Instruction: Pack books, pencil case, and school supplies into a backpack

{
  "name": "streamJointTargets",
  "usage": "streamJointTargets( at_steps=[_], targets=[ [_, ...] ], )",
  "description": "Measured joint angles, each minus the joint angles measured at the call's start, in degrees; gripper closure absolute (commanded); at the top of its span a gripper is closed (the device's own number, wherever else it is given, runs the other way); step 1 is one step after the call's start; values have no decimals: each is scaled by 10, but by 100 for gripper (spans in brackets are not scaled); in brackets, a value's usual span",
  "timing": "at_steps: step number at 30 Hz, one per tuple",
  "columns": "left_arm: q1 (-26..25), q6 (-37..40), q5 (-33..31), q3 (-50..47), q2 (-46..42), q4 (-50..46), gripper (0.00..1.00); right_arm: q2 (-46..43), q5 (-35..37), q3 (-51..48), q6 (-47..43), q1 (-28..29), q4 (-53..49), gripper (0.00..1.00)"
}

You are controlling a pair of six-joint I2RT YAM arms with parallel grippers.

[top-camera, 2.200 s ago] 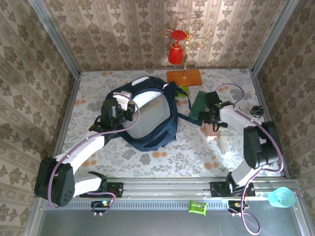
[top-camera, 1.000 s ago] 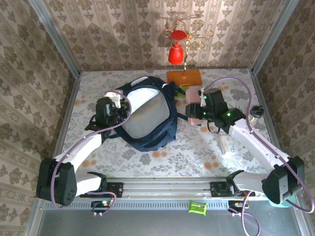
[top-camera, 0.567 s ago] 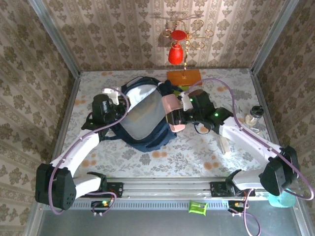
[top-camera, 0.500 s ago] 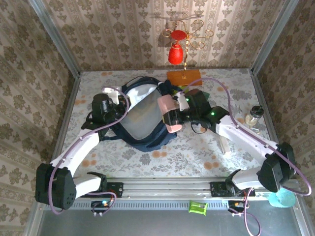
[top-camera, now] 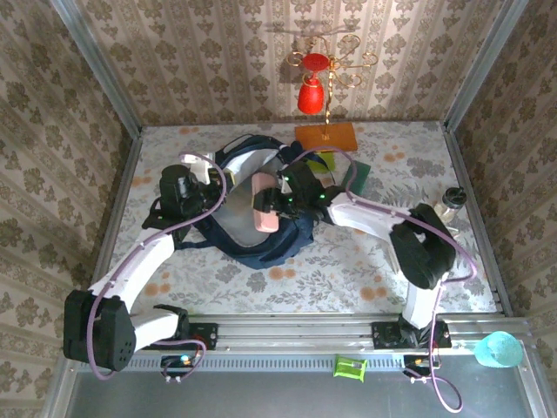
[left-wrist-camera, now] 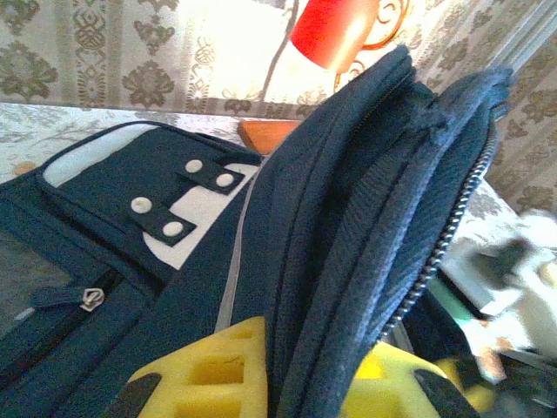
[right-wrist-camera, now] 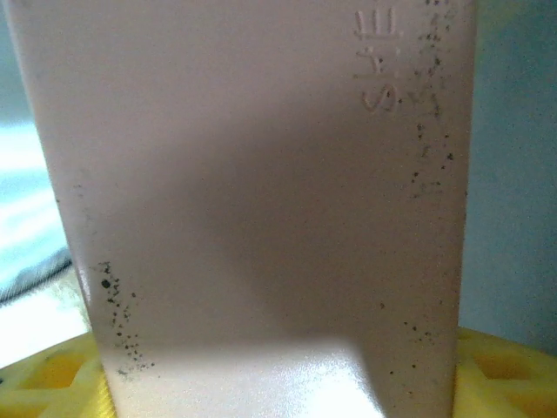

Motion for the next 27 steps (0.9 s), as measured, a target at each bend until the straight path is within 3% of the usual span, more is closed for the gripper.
streamJointTargets(
  at_steps=[5,12,19,23,27],
  targets=[
    [0,-14,20,0,0,16,100,76,24,53,100,2,55,56],
    [0,-37,37,0,0,42,100,134,125,90,207,14,68,39],
    [0,-40,40,0,-2,64,100,174,180,195,240,26,24,20],
    [1,-39,31,0,-6,57,100,172,187,191,231,27,23,13],
    [0,-39,25,0,-7,54,100,150,186,159,211,27,23,11]
  ],
)
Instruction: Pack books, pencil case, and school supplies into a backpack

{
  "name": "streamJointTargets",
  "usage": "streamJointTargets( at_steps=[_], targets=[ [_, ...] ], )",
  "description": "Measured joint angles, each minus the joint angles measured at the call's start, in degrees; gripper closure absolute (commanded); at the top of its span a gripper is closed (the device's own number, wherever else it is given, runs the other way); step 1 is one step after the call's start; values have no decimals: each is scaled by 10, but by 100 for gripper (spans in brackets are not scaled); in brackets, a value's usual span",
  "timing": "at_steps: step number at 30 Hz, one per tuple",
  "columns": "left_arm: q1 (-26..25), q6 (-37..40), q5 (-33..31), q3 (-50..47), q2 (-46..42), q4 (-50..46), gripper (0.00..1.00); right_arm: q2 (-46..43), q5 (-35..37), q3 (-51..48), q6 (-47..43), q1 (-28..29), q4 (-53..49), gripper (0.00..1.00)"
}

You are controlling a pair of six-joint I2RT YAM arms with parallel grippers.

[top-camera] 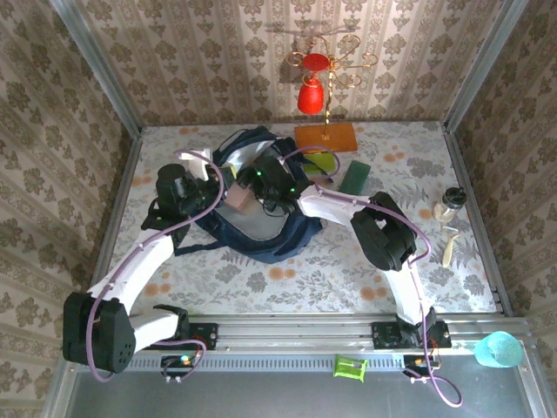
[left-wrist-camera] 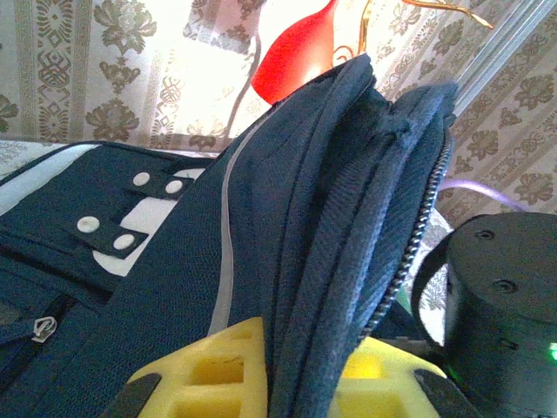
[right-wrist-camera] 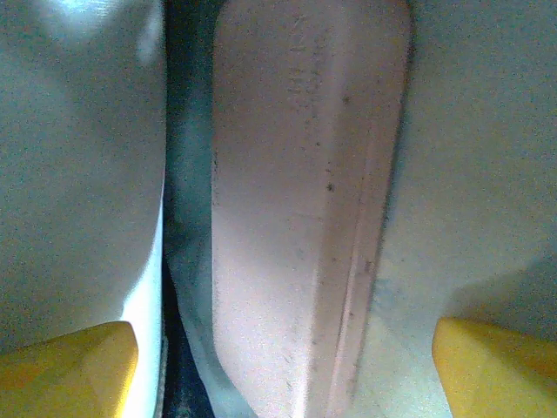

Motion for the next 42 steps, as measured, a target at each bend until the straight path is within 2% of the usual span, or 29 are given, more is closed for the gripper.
streamJointTargets(
  at_steps=[6,12,15,18,23,27,34,42],
  targets=[
    [0,9,-11,0,0,-8,100,-82,-36,-82,-65,0,26,17],
    [0,18,-32,-3,0,-16,100,-238,-51,-217,-186,-9,25,17],
    [0,18,-36,-10,0,-11,100,-313,-21,-276,-243,-39,10,16],
    [0,17,-37,-14,0,-7,100,-343,43,-305,-283,-92,-22,10],
    [0,17,-37,-16,-3,-5,100,-286,167,-278,-319,-172,-99,4],
    [0,17,-39,-20,-13,-7,100,-203,224,-233,-331,-192,-137,3],
    [0,17,-43,-25,-26,-14,100,-111,233,-176,-328,-216,-172,6],
    [0,17,-43,-26,-27,-17,100,-82,197,-174,-322,-246,-174,15]
  ],
)
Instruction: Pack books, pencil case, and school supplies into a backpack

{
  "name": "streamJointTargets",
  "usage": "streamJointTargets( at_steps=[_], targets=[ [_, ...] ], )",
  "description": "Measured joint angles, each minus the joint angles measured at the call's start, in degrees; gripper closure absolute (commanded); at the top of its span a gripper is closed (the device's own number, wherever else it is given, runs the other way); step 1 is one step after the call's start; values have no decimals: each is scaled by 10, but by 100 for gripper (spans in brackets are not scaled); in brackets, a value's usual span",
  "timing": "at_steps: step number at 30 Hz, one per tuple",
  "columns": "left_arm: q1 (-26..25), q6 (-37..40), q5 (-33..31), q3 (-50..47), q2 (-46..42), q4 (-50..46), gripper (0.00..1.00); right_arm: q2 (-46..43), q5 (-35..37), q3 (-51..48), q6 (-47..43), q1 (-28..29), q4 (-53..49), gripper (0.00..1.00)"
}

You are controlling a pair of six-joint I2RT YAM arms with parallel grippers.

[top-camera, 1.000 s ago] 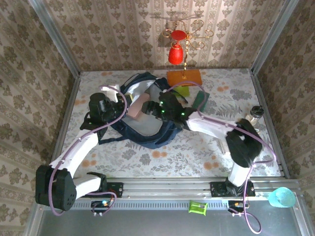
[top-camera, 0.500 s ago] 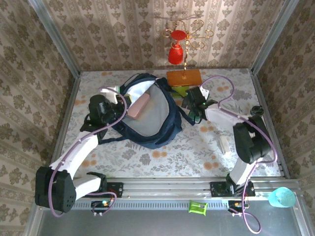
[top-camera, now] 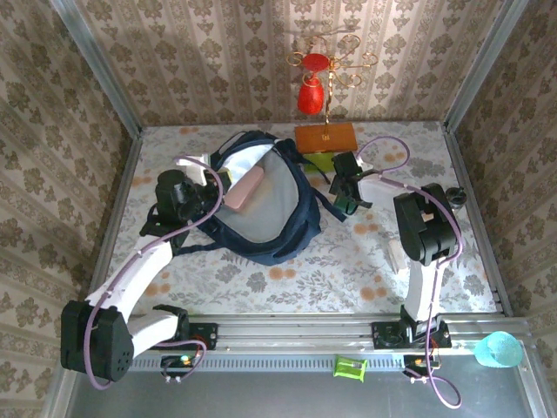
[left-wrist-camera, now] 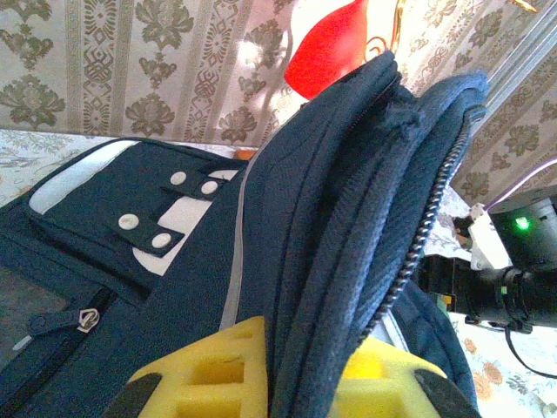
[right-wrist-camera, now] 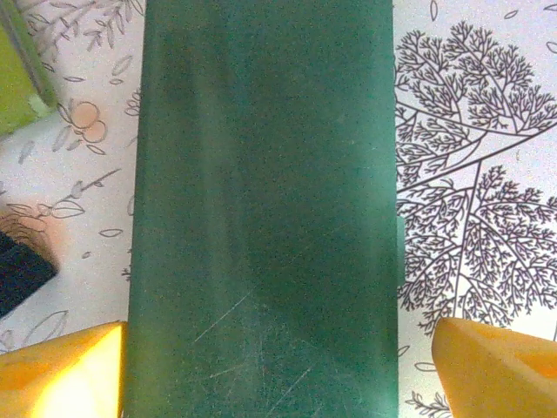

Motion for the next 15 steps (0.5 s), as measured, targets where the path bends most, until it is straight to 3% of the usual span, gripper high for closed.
streamJointTargets(
  at_steps=[10,15],
  targets=[
    [0,0,0,0,0,0,100,15,-23,8,-8,-10,-7,35],
    [0,0,0,-1,0,0,100,-42,-58,-51,-13,-19,14,40]
  ],
)
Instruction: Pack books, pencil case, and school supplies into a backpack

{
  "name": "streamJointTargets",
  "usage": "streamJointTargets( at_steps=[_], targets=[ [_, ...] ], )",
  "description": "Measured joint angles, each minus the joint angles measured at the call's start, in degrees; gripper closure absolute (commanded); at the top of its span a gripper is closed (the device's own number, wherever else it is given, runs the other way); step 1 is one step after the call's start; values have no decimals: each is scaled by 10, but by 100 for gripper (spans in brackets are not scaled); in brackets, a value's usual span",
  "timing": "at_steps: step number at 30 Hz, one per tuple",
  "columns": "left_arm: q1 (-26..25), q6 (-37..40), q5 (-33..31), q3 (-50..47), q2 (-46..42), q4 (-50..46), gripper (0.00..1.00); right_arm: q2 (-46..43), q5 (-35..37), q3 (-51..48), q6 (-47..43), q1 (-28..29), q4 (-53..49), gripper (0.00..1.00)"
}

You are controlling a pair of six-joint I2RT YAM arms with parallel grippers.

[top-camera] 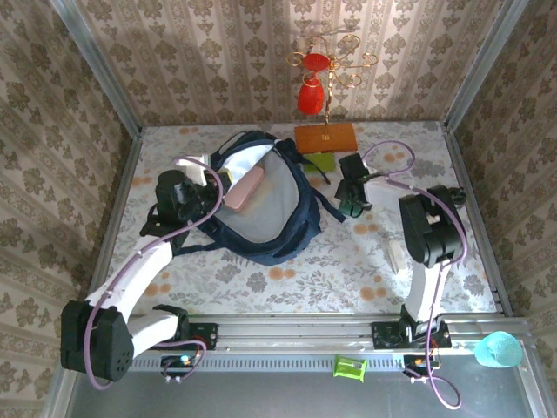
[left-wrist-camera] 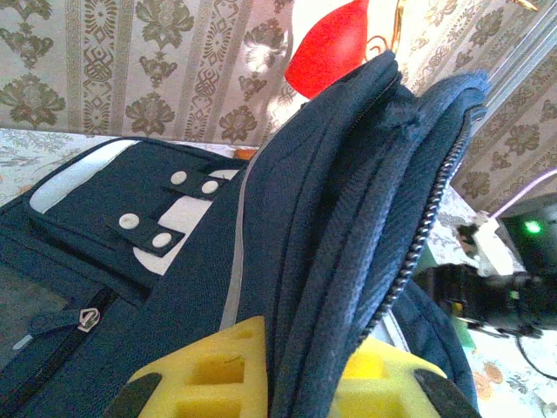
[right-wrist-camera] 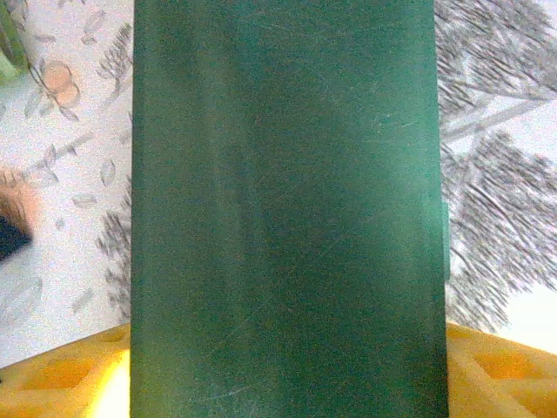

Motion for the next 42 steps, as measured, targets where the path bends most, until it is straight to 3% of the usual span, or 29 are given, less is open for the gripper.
streamJointTargets(
  at_steps=[5,9,15,24,28,35,42],
  targets=[
    [0,0,0,0,0,0,100,-151,-68,-73,-10,18,1,40],
    [0,0,0,0,0,0,100,-253,-105,-76,-15,91,6,42],
    [0,0,0,0,0,0,100,-296,-150,-64,-18,184,1,44],
    [0,0,3,-1,9,9,100,-182,-227,-18,40,272,26,44],
    [-1,0,7,-1,9,10,100,-121,-231,14,72,276,34,44],
    [-6,4,16,-2,9,11,100,-40,-153,70,137,255,71,39],
    [-9,9,28,-8,9,14,100,29,-38,103,172,276,99,30]
  ],
)
